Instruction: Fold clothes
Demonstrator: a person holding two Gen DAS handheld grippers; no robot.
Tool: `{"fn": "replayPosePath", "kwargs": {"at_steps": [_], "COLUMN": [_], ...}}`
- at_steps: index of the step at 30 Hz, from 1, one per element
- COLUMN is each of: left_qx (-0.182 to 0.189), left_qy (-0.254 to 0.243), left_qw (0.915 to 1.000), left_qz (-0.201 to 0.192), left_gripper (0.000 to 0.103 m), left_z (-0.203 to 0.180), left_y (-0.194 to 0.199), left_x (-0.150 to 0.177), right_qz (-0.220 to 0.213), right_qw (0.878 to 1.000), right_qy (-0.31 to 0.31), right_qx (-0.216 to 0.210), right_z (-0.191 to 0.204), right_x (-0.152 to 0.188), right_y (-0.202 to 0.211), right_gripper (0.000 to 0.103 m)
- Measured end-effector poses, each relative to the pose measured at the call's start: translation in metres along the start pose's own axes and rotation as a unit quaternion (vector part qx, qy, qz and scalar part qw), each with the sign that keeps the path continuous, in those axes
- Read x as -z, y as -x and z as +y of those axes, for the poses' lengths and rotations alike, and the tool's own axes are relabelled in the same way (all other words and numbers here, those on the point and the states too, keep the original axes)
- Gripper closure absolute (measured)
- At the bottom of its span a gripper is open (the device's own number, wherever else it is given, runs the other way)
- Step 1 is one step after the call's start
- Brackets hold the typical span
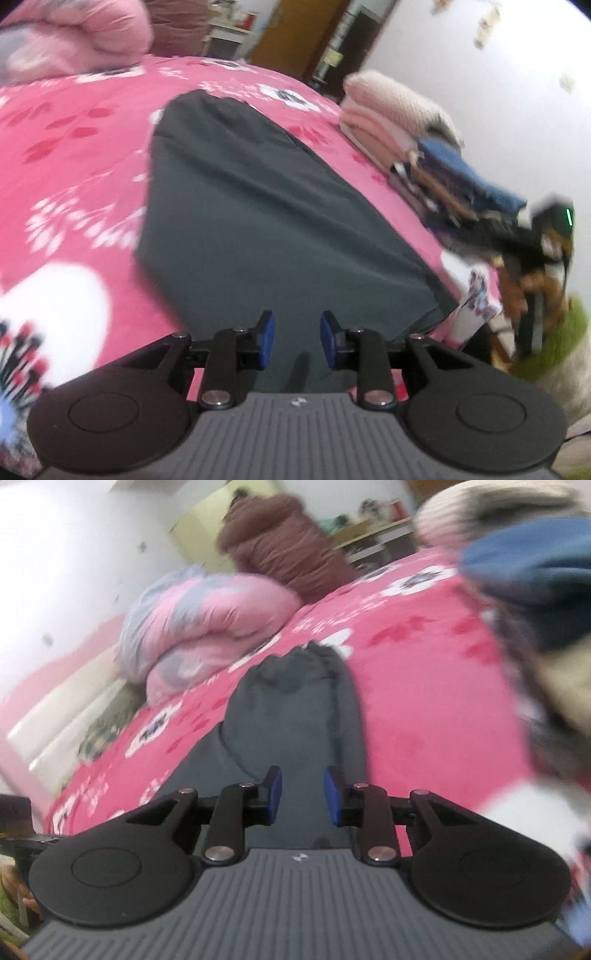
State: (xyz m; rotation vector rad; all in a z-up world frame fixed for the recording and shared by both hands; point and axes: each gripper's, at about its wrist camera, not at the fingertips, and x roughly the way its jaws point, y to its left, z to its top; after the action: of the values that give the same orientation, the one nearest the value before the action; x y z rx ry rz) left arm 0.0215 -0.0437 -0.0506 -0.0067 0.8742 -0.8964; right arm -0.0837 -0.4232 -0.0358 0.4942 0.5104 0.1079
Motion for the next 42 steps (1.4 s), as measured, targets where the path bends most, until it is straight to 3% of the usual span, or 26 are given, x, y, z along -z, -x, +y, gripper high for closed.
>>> {"fn": "replayPosePath", "kwargs": {"at_steps": [6,10,12,13,14,18,20,23,27,34,38,42], "left_qx": [0.005,0.021,0.024,0.026,0.027,0.026,0.026,0.027,0.023,0.045,0.051,0.06], "left_qy": [-0.007,0.004,0.005,0.004,0.004,-0.007,-0.01,-0.009,-0.001,0.007,0.005,0.009], "left_qw": [0.9997,0.9995,0.9995,0.9994,0.9994,0.9994,0.9994,0.9994,0.9996,0.9986,0.9983,0.998], "left_qz": [0.022,0.022,0.022,0.022,0.022,0.021,0.019,0.017,0.014,-0.027,-0.028,-0.016], "left_gripper": [0.075,0.075,0.075,0.075,0.075,0.075,0.075,0.075,0.073,0.069,0.069,0.069], "left_z": [0.003,0.012,0.014,0.014,0.015,0.014,0.014,0.015,0.014,0.011,0.013,0.019], "left_y": [-0.024,-0.027,-0.027,-0.027,-0.026,-0.027,-0.027,-0.026,-0.023,-0.011,-0.022,-0.035], "left_x": [0.005,0.005,0.005,0.005,0.005,0.005,0.006,0.006,0.005,-0.004,-0.005,0.0], "right_qz": [0.062,0.086,0.089,0.09,0.091,0.045,0.041,0.061,0.048,0.052,0.062,0.052], "right_qw": [0.995,0.994,0.994,0.994,0.994,0.995,0.995,0.989,0.985,0.972,0.959,0.969], "right_qy": [0.067,0.061,0.057,0.056,0.055,0.07,0.066,0.097,0.123,0.182,0.207,0.176], "right_qx": [0.033,0.041,0.03,0.025,0.02,0.048,0.057,0.091,0.108,0.141,0.183,0.167], "right_z": [0.008,0.0,0.001,0.001,0.002,0.011,0.006,0.001,0.005,0.015,0.025,0.029], "right_x": [-0.02,-0.021,-0.019,-0.019,-0.018,-0.026,-0.026,-0.013,-0.007,-0.001,-0.011,-0.044], "right_y": [-0.07,-0.086,-0.088,-0.088,-0.088,-0.075,-0.077,-0.093,-0.094,-0.093,-0.088,-0.073], "right_gripper": [0.078,0.078,0.085,0.099,0.103,0.103,0.103,0.103,0.103,0.102,0.095,0.094]}}
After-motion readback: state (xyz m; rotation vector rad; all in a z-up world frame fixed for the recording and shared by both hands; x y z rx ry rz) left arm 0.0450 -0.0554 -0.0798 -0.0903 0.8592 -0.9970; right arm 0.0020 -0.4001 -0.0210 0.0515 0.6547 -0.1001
